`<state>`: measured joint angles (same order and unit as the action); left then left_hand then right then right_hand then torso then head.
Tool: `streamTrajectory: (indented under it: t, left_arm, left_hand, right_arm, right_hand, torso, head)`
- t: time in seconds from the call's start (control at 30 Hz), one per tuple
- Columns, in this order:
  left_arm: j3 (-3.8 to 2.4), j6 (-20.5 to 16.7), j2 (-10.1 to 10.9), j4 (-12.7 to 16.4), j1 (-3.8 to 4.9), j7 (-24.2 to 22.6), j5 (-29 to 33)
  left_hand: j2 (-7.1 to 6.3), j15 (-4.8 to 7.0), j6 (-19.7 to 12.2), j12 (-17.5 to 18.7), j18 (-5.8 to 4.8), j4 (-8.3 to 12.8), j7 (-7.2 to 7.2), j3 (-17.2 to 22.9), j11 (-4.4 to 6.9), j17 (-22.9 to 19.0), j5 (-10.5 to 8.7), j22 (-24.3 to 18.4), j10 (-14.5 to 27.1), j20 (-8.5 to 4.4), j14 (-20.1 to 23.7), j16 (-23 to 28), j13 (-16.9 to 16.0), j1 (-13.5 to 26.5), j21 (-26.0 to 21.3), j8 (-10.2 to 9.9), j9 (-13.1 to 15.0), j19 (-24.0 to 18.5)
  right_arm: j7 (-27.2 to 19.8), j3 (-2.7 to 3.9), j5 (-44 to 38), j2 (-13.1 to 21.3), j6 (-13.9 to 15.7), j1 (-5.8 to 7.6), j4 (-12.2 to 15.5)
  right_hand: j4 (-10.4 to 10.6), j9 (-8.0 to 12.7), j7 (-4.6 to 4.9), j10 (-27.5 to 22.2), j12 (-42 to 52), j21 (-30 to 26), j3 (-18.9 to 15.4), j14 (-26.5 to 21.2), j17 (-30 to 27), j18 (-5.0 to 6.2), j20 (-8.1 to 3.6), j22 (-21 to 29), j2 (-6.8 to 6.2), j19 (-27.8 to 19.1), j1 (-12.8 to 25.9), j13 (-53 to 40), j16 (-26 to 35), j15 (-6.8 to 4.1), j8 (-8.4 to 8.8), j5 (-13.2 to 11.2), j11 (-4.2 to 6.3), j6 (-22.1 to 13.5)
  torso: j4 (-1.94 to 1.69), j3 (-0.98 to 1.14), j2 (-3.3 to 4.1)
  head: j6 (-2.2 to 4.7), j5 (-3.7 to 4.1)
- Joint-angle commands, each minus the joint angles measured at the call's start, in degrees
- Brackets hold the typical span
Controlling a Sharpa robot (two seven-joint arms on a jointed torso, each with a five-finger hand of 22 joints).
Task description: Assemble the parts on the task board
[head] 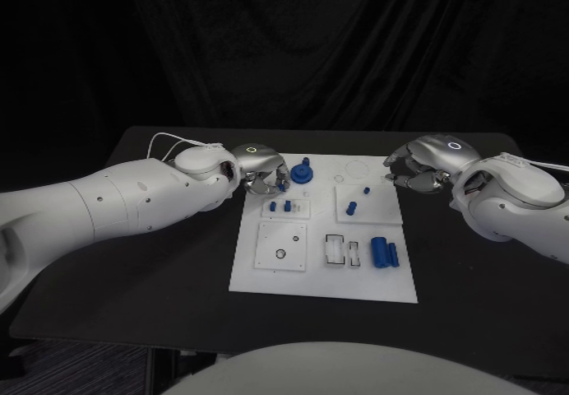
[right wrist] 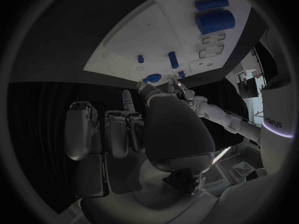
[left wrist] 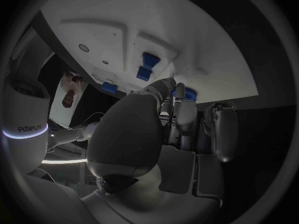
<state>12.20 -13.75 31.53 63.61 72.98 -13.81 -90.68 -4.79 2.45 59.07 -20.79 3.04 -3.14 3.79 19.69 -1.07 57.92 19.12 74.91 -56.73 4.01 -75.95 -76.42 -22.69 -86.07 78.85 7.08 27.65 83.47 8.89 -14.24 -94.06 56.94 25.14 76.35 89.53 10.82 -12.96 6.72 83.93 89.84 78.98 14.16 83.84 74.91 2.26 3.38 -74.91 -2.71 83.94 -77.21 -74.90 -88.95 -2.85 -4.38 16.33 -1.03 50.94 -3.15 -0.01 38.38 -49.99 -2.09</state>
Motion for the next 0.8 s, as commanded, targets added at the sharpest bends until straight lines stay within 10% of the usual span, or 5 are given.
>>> streamTrajectory:
  t: [0.03,0.8]
  left_arm:
    - [-0.04,0.17,-0.30,-0.10,-0.18,-0.12,-0.03]
    - [-0.04,2.92,-2.10,-1.90,-1.06,0.50,-0.03]
  left_hand:
    - [0.21,-0.04,-0.06,0.24,-0.19,-0.04,0.24,0.09,-0.02,-0.03,-0.20,11.36,-0.42,-0.03,0.35,0.23,0.06,0.43,-0.20,-0.07,0.09,-0.54]
    - [0.33,-0.29,-0.15,0.56,-0.12,0.34,0.32,0.31,-0.09,-0.52,-0.04,11.26,-1.27,0.02,0.72,0.52,0.21,-0.01,-0.55,-0.33,0.10,-0.80]
  right_arm:
    - [0.44,0.03,-0.15,-0.02,-0.49,-0.17,-0.04]
    - [0.55,0.03,-0.15,-0.09,-0.79,-0.18,-0.01]
  right_hand:
    - [-0.01,0.08,0.10,6.07,0.16,-0.39,0.24,5.77,13.71,0.46,0.29,-11.48,0.10,1.01,-0.45,-15.10,0.23,0.27,0.25,0.22,-0.20,0.20]
    - [-0.02,0.09,0.10,6.07,0.16,-0.41,0.27,5.76,13.67,0.46,0.30,-11.48,0.11,1.01,-0.46,-15.10,0.27,0.28,0.26,0.21,-0.20,0.19]
  torso:
    - [0.00,0.08,-0.05]
    - [0.13,0.12,-0.02]
  head:
    - [-0.01,0.14]
    - [-0.01,0.14]
